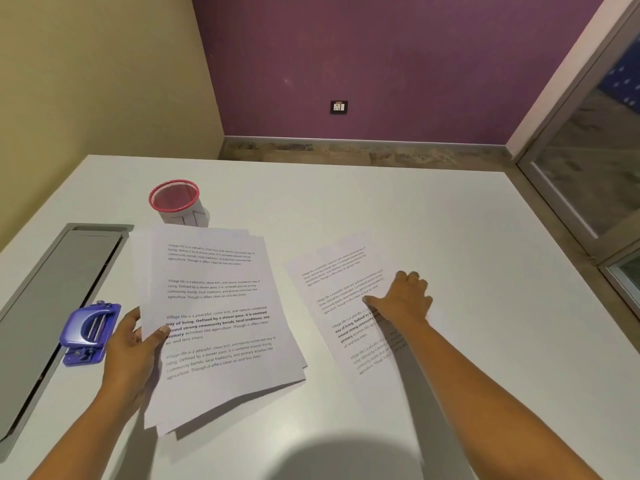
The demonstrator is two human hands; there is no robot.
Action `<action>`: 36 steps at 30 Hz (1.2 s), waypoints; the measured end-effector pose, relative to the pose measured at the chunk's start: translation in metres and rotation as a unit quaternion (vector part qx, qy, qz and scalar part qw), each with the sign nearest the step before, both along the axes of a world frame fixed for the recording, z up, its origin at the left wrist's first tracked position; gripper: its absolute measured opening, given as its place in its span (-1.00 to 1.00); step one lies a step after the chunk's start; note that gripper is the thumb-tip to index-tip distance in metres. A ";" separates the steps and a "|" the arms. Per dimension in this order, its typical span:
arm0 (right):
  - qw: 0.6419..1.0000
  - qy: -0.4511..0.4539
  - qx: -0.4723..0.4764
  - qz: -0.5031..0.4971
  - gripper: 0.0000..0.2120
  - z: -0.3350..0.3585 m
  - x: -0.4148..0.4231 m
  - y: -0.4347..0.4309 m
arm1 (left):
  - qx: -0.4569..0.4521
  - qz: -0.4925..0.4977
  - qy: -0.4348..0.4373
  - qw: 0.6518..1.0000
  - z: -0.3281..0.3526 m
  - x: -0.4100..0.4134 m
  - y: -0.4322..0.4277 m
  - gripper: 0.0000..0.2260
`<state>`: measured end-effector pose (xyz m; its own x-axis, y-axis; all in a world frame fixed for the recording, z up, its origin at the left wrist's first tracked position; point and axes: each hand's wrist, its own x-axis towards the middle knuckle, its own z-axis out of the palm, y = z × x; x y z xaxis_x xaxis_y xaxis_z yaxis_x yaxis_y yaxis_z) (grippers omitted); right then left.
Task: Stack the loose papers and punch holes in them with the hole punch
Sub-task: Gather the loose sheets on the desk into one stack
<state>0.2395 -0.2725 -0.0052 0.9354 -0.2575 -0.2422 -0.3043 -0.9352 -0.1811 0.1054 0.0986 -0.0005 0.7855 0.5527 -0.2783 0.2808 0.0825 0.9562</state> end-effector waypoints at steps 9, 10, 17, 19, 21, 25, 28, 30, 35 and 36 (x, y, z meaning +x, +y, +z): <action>0.994 0.086 -0.022 -0.067 -0.07 0.001 -0.015 -0.019 | -0.052 -0.006 0.009 0.999 -0.006 -0.011 -0.002 -0.65; 0.993 0.085 -0.011 -0.075 -0.10 0.001 -0.019 -0.019 | -0.056 -0.008 0.009 0.998 -0.005 -0.013 -0.004 -0.66; 0.984 0.033 0.127 -0.120 -0.54 0.014 -0.046 -0.013 | -0.089 -0.007 0.009 0.996 0.006 -0.033 -0.013 -0.64; 0.984 0.005 0.144 -0.109 -0.61 0.026 -0.049 -0.011 | -0.087 -0.004 0.009 0.996 0.012 -0.038 -0.013 -0.64; 0.983 -0.019 0.158 -0.089 -0.63 0.044 -0.052 -0.008 | -0.085 -0.005 0.010 0.996 0.018 -0.043 -0.016 -0.65; 0.982 -0.074 0.173 -0.027 -0.62 0.088 -0.060 0.005 | -0.076 -0.015 0.009 0.997 0.031 -0.052 -0.031 -0.62; 0.971 -0.099 0.218 0.019 -0.59 0.128 -0.070 0.026 | -0.069 -0.023 0.006 0.997 0.043 -0.060 -0.044 -0.62; 0.955 -0.110 0.272 0.050 -0.57 0.155 -0.080 0.042 | -0.068 -0.029 0.003 0.997 0.052 -0.064 -0.053 -0.63; 0.868 -0.089 0.484 0.071 -0.57 0.201 -0.107 0.073 | -0.090 -0.045 -0.021 0.995 0.071 -0.075 -0.065 -0.67; 0.838 -0.072 0.538 0.063 -0.58 0.206 -0.111 0.076 | -0.097 -0.050 -0.027 0.994 0.074 -0.077 -0.066 -0.69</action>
<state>0.1286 -0.1968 0.2007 0.9781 0.1403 -0.1536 -0.1185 -0.2314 -0.9656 0.0284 0.0322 0.0735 0.8500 0.4117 -0.3286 0.2458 0.2417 0.9387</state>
